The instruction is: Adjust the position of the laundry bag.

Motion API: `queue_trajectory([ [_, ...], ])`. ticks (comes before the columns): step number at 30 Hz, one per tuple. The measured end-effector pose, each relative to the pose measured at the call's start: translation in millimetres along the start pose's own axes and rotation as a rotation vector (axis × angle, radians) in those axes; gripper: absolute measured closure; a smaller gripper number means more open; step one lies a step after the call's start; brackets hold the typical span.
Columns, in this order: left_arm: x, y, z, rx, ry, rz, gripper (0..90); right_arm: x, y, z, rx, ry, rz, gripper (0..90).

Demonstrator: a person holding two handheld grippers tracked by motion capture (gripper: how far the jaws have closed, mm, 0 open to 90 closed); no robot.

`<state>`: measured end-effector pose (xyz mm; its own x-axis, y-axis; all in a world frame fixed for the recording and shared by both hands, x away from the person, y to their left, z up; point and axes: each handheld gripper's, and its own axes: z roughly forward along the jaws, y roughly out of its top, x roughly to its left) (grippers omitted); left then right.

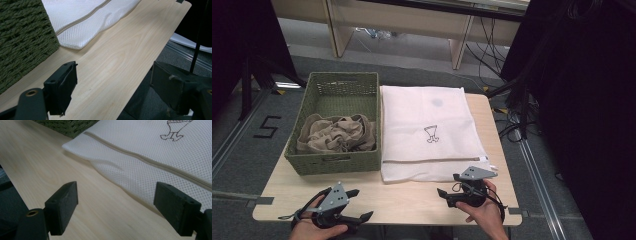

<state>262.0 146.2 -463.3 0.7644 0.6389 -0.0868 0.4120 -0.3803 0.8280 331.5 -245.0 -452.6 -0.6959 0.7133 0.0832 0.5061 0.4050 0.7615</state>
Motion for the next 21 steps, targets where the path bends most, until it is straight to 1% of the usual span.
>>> queue_trajectory([
  [3,-0.9,-0.1,0.6,0.002,0.0,0.004,20.8,-0.4,0.0,-0.5,0.0,-0.009,0.001,24.3],
  [4,-1.5,0.1,0.7,0.006,-0.003,0.007,20.9,-0.6,-0.2,-0.2,0.007,-0.001,0.0,27.7],
  [6,-1.5,0.2,0.8,0.006,-0.004,0.007,20.9,-0.4,-0.3,0.1,0.011,0.0,0.0,27.7],
  [7,-1.4,0.3,0.9,0.008,-0.004,0.007,20.9,-0.2,-0.3,0.4,0.015,0.002,-0.006,28.7],
  [8,-1.1,0.3,0.9,0.008,-0.001,0.009,21.1,0.8,-0.3,0.4,0.019,0.0,-0.012,31.5],
  [9,-1.1,0.3,0.9,0.008,-0.001,0.009,21.2,0.8,-0.3,0.4,0.019,0.0,-0.012,31.5],
  [10,-1.1,0.2,1.0,0.01,0.0,0.011,21.3,-0.2,-0.1,0.6,0.017,-0.002,-0.024,36.1],
  [11,-1.1,0.2,1.0,0.01,0.0,0.011,21.4,-0.2,-0.1,0.6,0.017,-0.002,-0.024,36.1],
  [13,-1.4,0.4,1.1,0.009,0.0,0.013,21.4,-1.2,0.1,1.2,0.017,-0.006,-0.028,41.0],
  [14,-1.4,0.5,1.2,0.009,0.0,0.015,21.6,-3.1,1.6,0.4,0.009,-0.019,-0.034,49.8],
  [15,-1.1,0.7,1.2,0.01,0.0,0.017,21.6,-3.1,1.6,0.4,0.009,-0.019,-0.034,49.8],
  [16,-0.6,1.0,0.9,0.009,0.0,0.016,21.6,-5.8,3.1,-0.7,-0.004,-0.022,-0.01,59.5],
  [17,-0.1,1.2,0.9,0.004,0.002,0.01,21.6,-5.8,3.1,-0.7,-0.004,-0.022,-0.01,59.5],
  [18,1.0,1.4,0.4,-0.003,0.003,-0.001,21.5,-9.2,4.3,-1.4,-0.01,-0.036,-0.007,68.4],
  [19,1.0,1.4,0.4,-0.003,0.003,-0.001,21.5,-11.1,5.3,-1.5,-0.018,-0.037,-0.018,72.1],
  [20,1.4,1.5,0.0,-0.001,0.004,-0.003,21.5,-11.1,5.3,-1.5,-0.018,-0.037,-0.018,72.1],
  [21,1.6,1.6,0.0,-0.001,0.006,-0.003,21.6,-13.0,6.6,-1.2,-0.024,-0.035,-0.021,75.2],
])
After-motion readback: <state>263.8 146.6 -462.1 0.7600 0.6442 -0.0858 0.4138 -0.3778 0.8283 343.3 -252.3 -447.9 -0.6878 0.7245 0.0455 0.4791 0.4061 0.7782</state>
